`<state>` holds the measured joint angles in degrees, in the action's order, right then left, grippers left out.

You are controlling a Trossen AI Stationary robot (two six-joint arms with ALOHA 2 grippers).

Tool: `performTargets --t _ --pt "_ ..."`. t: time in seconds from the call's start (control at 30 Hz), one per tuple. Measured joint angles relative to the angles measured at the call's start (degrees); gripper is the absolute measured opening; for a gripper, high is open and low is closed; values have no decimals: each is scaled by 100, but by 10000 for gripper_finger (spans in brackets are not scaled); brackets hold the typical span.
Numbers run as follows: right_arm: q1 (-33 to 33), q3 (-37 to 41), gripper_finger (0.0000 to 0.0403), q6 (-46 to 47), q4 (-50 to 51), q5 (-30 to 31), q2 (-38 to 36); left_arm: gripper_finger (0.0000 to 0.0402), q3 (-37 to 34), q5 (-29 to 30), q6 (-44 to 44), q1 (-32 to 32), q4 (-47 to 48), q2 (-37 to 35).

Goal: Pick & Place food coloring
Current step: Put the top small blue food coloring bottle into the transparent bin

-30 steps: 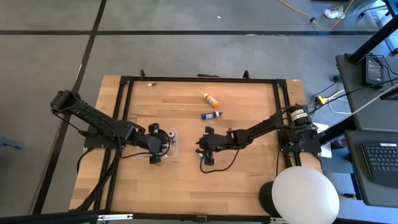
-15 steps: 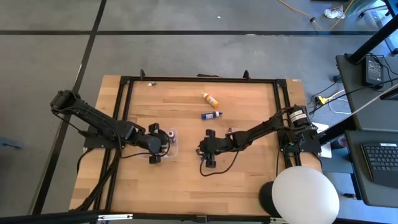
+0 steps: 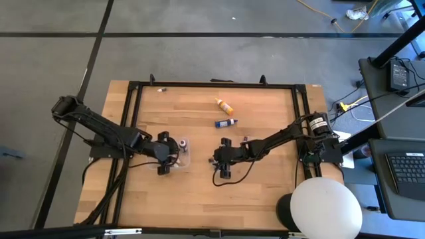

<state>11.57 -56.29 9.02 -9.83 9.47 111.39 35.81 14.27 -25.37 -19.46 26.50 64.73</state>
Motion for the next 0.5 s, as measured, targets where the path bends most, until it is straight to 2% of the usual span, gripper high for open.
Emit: performTargets --t 0.37,0.5 --pt "-54 2 188 -373 -77 -57 176 101 4 -499 46 0 -432 -5" --pt "-107 0 168 -330 -52 -105 177 104 9 -508 52 0 -538 -8"
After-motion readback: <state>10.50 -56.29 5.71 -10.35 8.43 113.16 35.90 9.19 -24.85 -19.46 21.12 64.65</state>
